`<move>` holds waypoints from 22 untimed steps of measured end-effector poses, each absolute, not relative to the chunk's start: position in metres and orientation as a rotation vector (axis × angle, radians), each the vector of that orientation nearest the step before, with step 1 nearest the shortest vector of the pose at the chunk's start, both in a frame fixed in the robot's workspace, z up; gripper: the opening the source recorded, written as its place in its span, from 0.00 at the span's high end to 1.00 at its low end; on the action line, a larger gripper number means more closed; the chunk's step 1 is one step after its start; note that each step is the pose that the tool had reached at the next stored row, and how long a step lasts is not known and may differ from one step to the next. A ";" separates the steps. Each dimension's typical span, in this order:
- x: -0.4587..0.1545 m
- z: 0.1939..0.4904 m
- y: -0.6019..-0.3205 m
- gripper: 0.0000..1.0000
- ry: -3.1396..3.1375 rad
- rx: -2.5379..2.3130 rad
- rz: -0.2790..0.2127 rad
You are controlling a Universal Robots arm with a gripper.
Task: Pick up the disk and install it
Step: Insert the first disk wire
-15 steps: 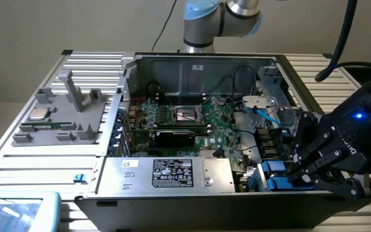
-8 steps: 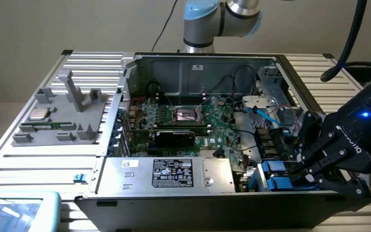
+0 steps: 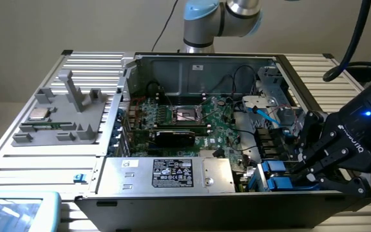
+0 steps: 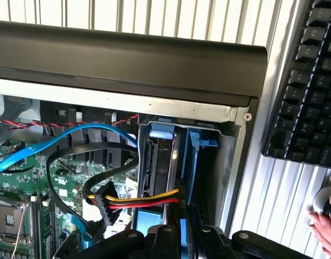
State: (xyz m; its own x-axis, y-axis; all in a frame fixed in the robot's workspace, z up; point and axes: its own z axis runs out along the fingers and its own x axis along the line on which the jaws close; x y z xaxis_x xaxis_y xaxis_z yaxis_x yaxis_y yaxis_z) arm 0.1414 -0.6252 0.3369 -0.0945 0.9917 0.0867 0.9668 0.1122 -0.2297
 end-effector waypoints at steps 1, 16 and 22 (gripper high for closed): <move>0.142 0.337 -0.623 0.83 -2.168 -1.951 0.167; 0.150 0.337 -0.606 0.83 -2.164 -1.955 0.167; 0.157 0.337 -0.605 0.83 -2.156 -1.961 0.172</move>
State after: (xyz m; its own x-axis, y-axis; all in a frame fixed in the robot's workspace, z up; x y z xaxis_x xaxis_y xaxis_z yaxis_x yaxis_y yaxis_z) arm 0.1565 -0.6047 0.3370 -0.0841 0.9929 0.0845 0.9669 0.1018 -0.2341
